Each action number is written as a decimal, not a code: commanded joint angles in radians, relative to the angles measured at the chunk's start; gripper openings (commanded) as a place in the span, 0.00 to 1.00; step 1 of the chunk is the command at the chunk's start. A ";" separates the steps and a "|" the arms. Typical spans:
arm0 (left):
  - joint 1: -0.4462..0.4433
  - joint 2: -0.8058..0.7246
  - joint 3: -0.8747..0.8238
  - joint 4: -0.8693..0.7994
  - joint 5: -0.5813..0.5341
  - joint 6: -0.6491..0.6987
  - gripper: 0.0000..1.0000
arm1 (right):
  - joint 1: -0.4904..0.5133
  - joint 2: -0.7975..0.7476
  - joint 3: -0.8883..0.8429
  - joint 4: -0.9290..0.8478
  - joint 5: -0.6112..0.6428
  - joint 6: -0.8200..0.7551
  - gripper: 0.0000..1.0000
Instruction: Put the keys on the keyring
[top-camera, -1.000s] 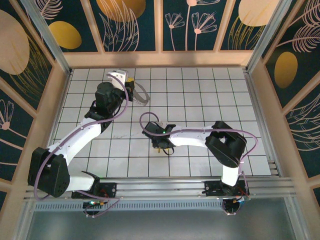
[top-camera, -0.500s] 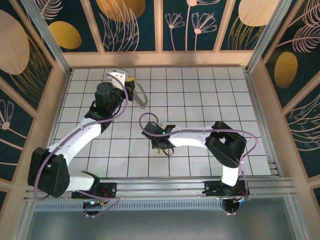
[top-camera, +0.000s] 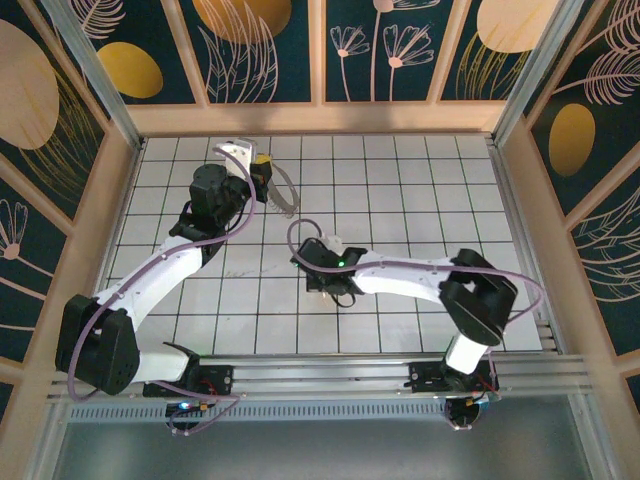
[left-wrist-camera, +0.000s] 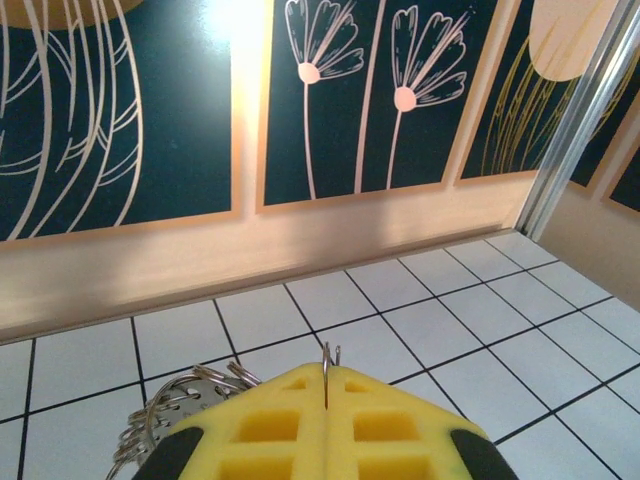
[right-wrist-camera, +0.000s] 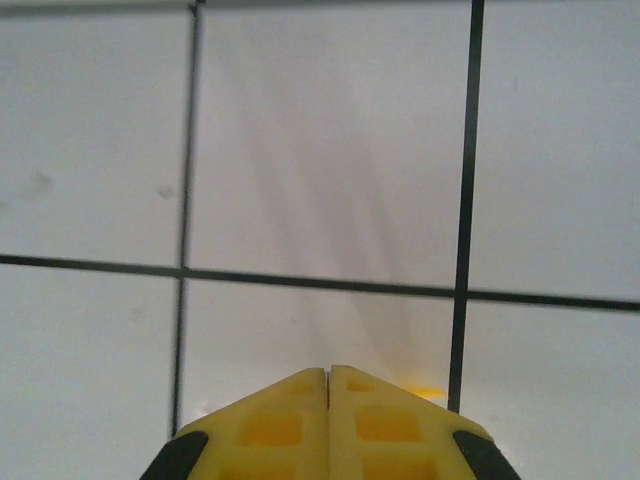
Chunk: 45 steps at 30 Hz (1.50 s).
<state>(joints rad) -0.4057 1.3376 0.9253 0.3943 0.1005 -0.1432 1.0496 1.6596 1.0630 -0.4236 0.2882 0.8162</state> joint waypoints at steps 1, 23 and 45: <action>0.005 0.000 0.023 0.063 0.041 -0.014 0.00 | -0.078 -0.132 -0.039 0.117 -0.039 -0.154 0.00; 0.005 0.077 0.180 -0.032 0.341 0.023 0.00 | -0.726 -0.354 -0.168 0.810 -1.082 -0.441 0.00; 0.002 0.173 0.309 -0.013 0.729 0.023 0.00 | -0.817 -0.401 -0.196 0.979 -1.311 -0.437 0.00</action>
<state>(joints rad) -0.4057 1.5032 1.1927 0.3153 0.7624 -0.1177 0.2371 1.2945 0.8818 0.5091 -0.9890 0.3977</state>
